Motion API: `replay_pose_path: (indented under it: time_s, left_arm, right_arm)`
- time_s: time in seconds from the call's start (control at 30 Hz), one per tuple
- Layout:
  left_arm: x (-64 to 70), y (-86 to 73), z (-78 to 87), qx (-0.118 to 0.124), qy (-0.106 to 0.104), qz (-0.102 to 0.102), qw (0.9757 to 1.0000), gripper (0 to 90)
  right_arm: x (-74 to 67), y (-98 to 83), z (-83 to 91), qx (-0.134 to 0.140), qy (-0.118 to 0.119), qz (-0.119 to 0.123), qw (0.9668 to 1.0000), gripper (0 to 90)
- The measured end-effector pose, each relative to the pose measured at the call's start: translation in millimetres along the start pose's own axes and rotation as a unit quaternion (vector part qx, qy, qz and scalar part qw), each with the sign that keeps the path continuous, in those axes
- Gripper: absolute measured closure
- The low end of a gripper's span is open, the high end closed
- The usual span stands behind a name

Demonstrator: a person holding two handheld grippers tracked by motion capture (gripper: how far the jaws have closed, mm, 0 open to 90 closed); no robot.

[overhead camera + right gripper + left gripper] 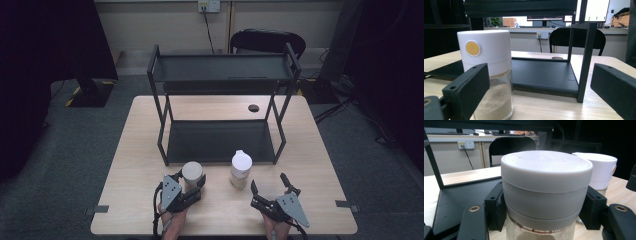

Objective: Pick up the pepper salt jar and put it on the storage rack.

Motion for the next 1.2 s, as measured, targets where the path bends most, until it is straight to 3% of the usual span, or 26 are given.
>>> replay_pose_path:
  time_s: [0.33,0.47,0.5,1.2]
  left_arm:
    - [-1.6,11.1,4.2,0.005,-0.002,-0.001,1.0,34.8]
    - [1.7,15.9,5.3,0.004,0.002,-0.023,0.9997,34.8]
    - [-0.5,18.5,5.2,0.004,-0.004,-0.015,0.9999,34.8]
    - [-1.8,51.0,3.9,0.017,-0.024,-0.013,0.9995,34.8]
  right_arm:
    - [0.0,0.0,0.0,0.0,0.0,0.0,1.0,1.3]
    - [0.0,0.0,0.1,0.0,0.0,0.0,1.0,1.3]
    - [0.0,0.0,0.1,0.0,0.0,0.0,1.0,1.3]
    - [0.0,0.0,0.2,0.0,0.0,0.0,1.0,1.3]
Point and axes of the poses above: each handheld gripper's, and its own axes: z roughly backward along the jaws, y roughly out of its top, x roughly to its right, the point moved 5 cm from there along -z, roughly forward along the jaws, and after that the axes turned 9 degrees about y, right-handed, at the moved point
